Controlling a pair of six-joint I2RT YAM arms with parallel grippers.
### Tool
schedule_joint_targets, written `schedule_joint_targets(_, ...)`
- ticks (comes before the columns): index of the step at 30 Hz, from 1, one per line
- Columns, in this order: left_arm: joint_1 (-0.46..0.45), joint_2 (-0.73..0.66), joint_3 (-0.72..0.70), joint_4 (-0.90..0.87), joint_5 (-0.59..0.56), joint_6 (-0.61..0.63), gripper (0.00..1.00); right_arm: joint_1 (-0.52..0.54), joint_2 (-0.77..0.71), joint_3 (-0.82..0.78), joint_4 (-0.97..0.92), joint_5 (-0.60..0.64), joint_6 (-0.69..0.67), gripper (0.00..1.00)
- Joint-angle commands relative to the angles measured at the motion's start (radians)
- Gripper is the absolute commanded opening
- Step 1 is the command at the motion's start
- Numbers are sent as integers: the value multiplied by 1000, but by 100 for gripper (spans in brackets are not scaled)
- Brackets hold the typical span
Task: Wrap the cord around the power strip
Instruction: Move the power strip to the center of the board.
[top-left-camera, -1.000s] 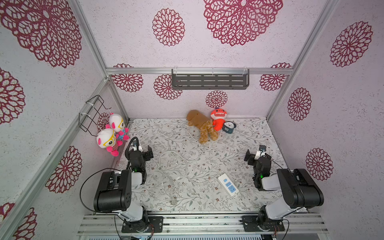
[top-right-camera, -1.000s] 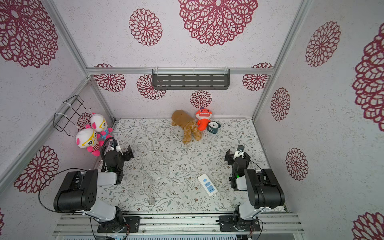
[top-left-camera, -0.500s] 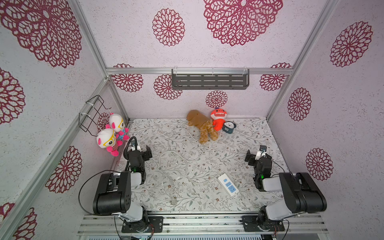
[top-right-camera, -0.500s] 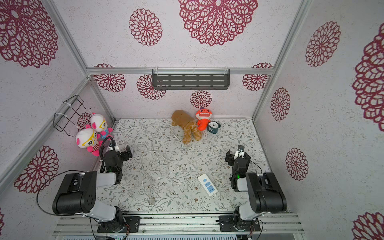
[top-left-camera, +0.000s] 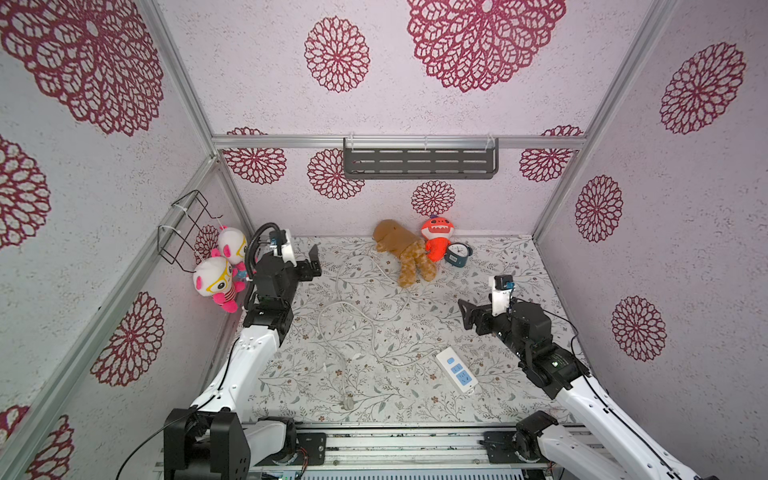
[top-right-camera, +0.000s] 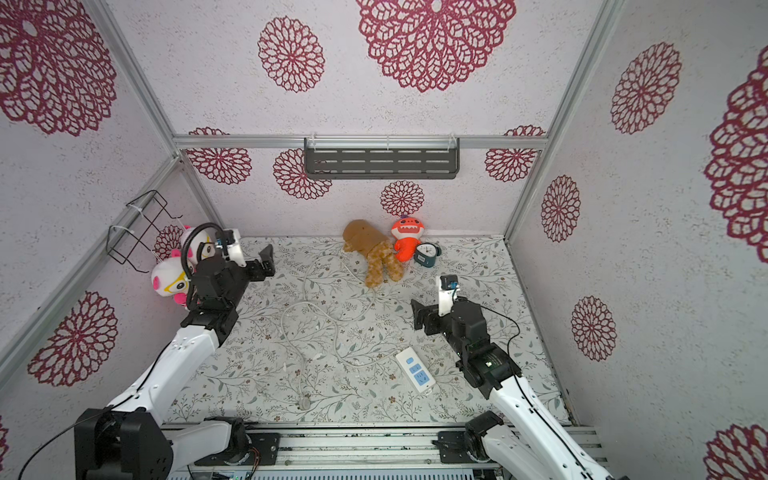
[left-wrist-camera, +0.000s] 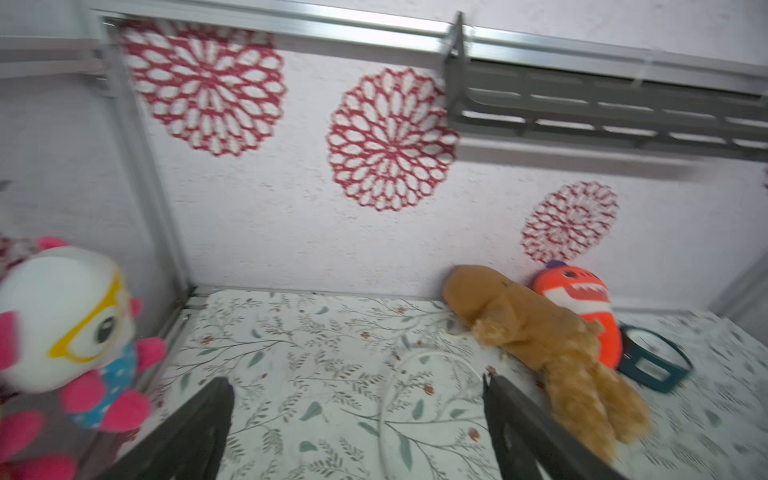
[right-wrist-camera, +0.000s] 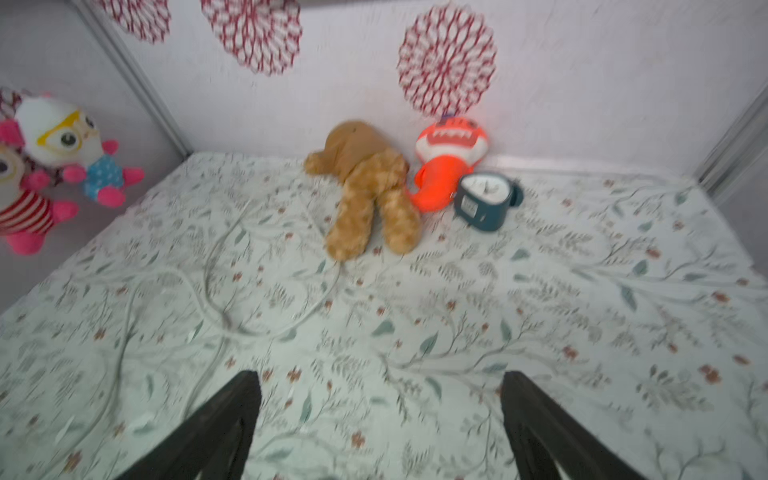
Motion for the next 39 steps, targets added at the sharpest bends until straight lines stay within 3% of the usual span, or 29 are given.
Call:
schedule_joint_targets(1,-62,55,79,-170,175,80,97,89,19,25,-381,67,140,94)
schedule_joint_targets(6,-123,73,121,-223,246,155,97,212,55,-5,-419,78,237,93)
schedule_joint_targets(9,-147,42,87,-214,241,190,97,305,158,16,-429,103,305,93)
schedule_joint_targets(13,-158,-12,30,-185,246,201,97,368,316,73,-486,176,299,95)
schedule_joint_targets(23,-164,-47,5,-217,255,211,97,337,421,45,-380,83,253,90)
schedule_joint_targets(33,-169,-77,-6,-231,248,214,97,220,496,34,-312,-35,143,83)
schedule_joint_targets(39,-171,-94,-13,-236,218,217,97,209,612,68,-289,-135,84,69)
